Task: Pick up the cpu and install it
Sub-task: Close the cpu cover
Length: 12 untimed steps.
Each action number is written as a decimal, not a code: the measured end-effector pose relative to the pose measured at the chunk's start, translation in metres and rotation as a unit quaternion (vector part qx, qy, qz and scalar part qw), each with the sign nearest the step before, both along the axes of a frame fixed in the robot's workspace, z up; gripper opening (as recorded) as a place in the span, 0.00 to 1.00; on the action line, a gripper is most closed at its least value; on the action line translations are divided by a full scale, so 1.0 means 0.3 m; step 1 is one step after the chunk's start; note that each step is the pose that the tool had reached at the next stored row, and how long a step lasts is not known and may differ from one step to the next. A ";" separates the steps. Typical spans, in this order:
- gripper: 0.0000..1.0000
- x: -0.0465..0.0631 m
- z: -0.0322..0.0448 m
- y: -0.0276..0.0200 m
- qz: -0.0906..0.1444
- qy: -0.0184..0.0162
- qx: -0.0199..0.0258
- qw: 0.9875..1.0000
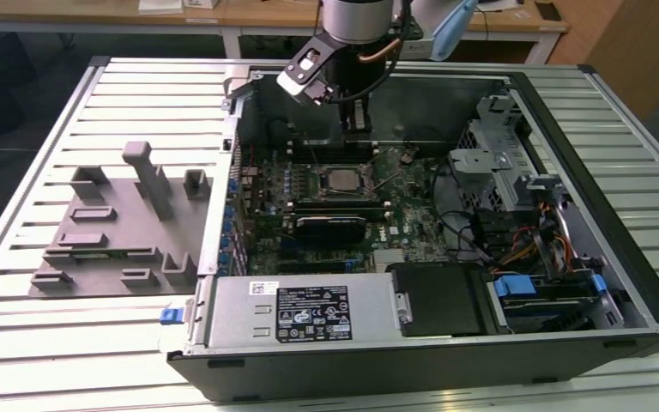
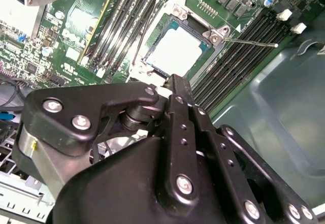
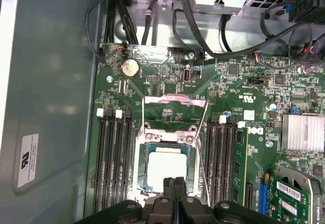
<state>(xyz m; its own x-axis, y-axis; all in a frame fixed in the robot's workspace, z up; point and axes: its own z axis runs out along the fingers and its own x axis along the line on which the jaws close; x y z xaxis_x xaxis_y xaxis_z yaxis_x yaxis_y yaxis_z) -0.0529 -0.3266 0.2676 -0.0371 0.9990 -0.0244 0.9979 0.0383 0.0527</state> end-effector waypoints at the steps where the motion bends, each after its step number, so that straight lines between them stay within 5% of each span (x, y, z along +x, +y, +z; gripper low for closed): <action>1: 0.11 0.002 0.000 0.000 0.000 0.000 0.000 1.000; 12: 0.11 0.104 -0.001 0.000 0.000 0.001 0.000 1.000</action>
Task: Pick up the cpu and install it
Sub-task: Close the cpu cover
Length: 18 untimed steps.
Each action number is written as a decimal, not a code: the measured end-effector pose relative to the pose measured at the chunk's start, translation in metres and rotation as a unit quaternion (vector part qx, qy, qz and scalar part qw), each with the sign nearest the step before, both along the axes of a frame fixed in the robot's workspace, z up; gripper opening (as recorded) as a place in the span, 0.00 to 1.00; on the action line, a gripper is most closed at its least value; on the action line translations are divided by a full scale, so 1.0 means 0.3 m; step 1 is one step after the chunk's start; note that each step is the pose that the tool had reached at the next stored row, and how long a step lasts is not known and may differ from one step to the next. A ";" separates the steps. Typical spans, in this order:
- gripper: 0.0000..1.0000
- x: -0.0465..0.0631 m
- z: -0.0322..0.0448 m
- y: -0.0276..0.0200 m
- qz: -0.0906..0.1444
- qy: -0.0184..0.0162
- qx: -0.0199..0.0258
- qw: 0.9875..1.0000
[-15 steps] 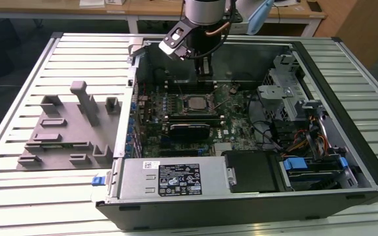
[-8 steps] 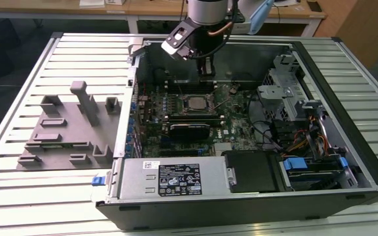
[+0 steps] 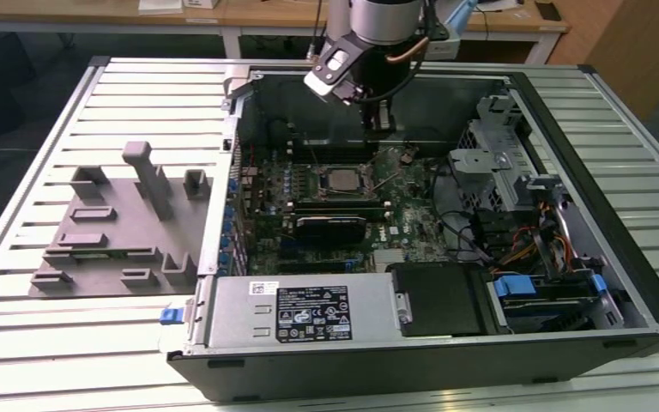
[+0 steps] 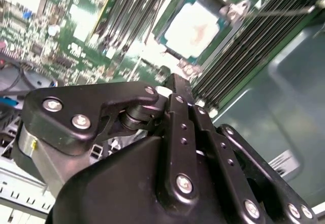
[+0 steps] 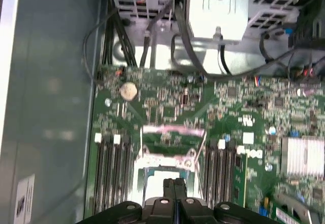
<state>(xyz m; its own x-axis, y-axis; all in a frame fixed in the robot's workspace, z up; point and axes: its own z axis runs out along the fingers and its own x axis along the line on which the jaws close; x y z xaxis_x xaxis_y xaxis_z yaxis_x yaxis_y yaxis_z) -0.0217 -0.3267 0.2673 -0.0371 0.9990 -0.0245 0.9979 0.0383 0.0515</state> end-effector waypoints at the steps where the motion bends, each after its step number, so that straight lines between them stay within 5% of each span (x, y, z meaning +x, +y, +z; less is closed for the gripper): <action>1: 0.11 0.013 0.000 0.000 0.000 0.000 0.000 1.000; 13: 0.11 0.185 -0.005 0.000 0.000 0.004 0.000 1.000; 18: 0.11 0.217 -0.027 0.000 0.000 0.005 0.000 1.000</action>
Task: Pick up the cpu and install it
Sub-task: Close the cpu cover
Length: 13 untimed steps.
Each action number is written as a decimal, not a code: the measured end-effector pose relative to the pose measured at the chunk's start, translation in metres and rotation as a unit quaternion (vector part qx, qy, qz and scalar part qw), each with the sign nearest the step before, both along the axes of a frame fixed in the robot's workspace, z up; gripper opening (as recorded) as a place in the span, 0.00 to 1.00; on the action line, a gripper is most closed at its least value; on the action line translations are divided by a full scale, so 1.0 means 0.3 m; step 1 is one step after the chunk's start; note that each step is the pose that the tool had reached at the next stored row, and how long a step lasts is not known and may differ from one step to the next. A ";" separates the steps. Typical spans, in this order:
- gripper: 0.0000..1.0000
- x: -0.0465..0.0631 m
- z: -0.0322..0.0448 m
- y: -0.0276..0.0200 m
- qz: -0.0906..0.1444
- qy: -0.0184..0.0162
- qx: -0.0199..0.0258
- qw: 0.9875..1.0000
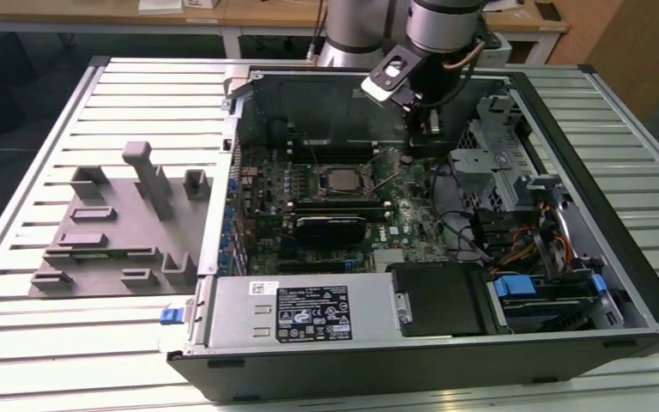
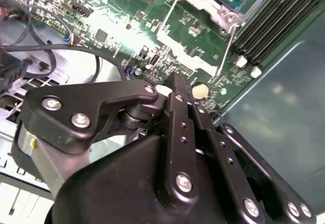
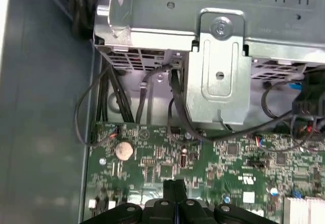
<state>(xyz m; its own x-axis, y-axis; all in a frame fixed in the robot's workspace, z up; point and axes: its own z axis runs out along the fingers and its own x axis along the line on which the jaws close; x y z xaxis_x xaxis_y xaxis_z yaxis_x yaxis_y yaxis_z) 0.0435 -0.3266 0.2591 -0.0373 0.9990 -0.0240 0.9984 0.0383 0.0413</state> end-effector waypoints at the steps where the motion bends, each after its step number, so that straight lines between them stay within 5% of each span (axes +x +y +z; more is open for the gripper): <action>1: 0.11 0.004 -0.006 0.000 0.000 0.000 0.000 1.000; 13: 0.11 0.011 -0.063 0.000 0.000 0.002 0.000 1.000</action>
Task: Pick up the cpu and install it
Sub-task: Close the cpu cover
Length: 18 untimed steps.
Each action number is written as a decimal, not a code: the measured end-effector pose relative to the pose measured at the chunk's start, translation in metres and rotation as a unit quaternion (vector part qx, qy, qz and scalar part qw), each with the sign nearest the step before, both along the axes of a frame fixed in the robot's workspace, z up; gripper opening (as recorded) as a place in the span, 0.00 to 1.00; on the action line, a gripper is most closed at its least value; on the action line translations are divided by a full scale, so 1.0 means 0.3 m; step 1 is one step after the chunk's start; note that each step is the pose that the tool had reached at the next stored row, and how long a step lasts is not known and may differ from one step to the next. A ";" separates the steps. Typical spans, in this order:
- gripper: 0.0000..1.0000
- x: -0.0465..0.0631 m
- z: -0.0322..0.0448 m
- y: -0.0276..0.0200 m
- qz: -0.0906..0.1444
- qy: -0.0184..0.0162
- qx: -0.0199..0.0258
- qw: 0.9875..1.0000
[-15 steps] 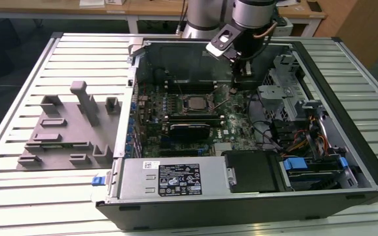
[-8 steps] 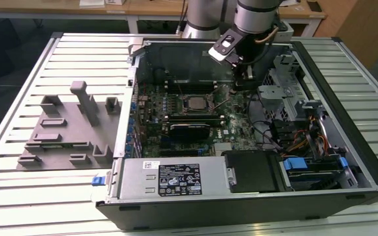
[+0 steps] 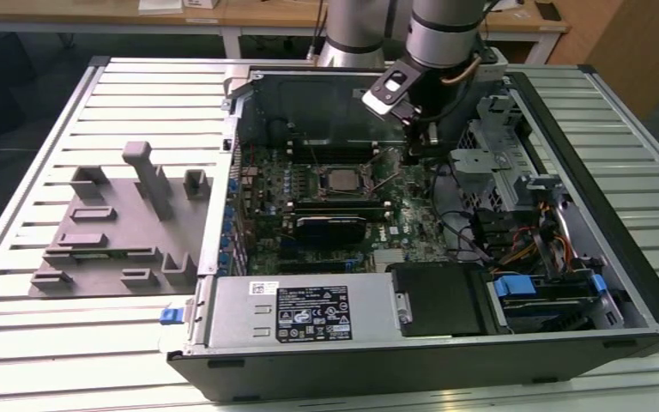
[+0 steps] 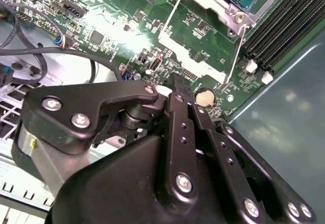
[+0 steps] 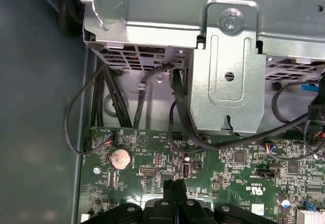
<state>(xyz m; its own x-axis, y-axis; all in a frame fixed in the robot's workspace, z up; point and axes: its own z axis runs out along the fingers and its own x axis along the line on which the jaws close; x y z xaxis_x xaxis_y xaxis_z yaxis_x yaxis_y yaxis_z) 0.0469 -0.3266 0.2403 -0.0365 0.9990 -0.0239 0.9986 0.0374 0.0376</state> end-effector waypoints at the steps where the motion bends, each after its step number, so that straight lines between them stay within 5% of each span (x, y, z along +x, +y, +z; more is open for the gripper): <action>1: 0.11 -0.001 -0.001 0.000 0.000 0.000 0.000 1.000; 18: 0.11 -0.040 -0.005 0.008 0.000 0.000 0.001 1.000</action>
<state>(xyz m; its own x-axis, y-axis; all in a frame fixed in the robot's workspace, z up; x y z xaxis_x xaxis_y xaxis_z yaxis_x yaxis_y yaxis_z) 0.0350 -0.3243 0.2389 -0.0362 0.9991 -0.0224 0.9986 0.0371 0.0378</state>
